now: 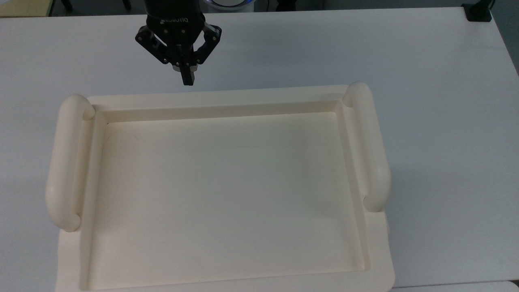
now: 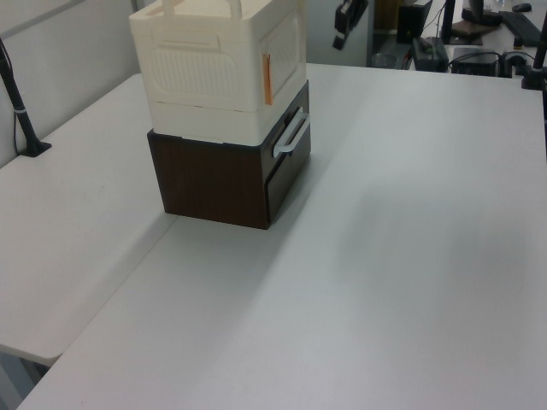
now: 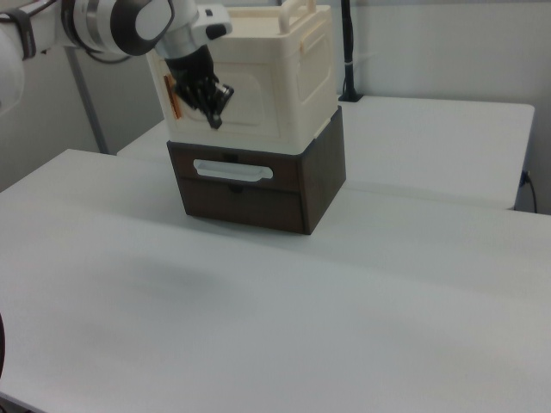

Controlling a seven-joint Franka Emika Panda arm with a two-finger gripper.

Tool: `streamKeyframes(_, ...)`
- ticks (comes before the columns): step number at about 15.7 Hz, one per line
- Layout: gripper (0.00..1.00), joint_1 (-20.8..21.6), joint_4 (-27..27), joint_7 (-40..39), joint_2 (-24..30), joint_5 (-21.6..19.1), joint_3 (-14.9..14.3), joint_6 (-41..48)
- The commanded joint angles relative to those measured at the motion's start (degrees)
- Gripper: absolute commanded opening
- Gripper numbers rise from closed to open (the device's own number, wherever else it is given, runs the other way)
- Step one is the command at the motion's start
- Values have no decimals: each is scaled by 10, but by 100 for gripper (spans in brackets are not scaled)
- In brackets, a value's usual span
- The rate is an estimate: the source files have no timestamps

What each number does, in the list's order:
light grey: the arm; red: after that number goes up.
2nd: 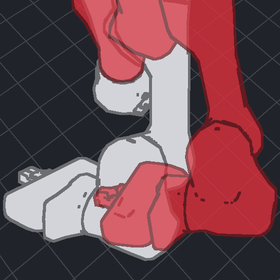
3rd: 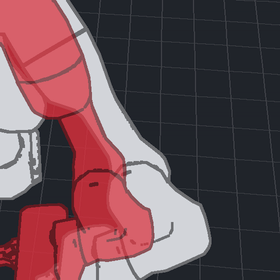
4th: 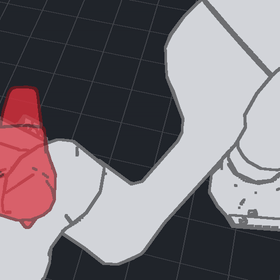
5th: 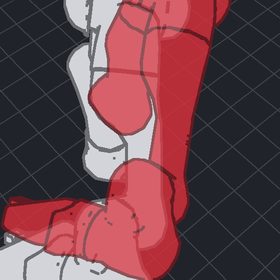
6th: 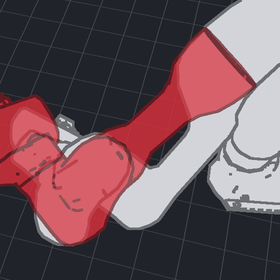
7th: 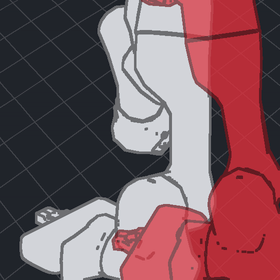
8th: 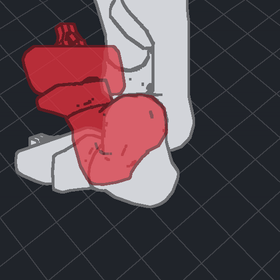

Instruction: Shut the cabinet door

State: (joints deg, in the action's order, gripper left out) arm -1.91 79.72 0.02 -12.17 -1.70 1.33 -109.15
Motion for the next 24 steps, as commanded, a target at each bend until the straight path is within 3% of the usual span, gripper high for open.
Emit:
streamKeyframes(1, 7, 27, 33, 2, 15, 60, -4, 67)
streamKeyframes(3, 8, 28, 46, 2, 23, 64, -5, 91)
streamKeyframes(4, 13, 28, 53, 2, 31, 65, -5, 99)
streamKeyframes(6, 14, 54, 73, 2, 47, 67, -11, 117)
streamKeyframes(9, 27, 73, 102, 3, 72, 80, -18, 140)
streamKeyframes(10, 34, 75, 105, 4, 79, 80, -19, 142)
streamKeyframes(11, 47, 76, 105, 12, 83, 80, -19, 149)
streamKeyframes(12, 69, 75, 105, 23, 85, 81, -19, 158)
streamKeyframes(15, 100, 74, 106, 25, 84, 82, -19, 162)
streamKeyframes(24, 100, 59, 101, 26, 85, 84, -20, 162)
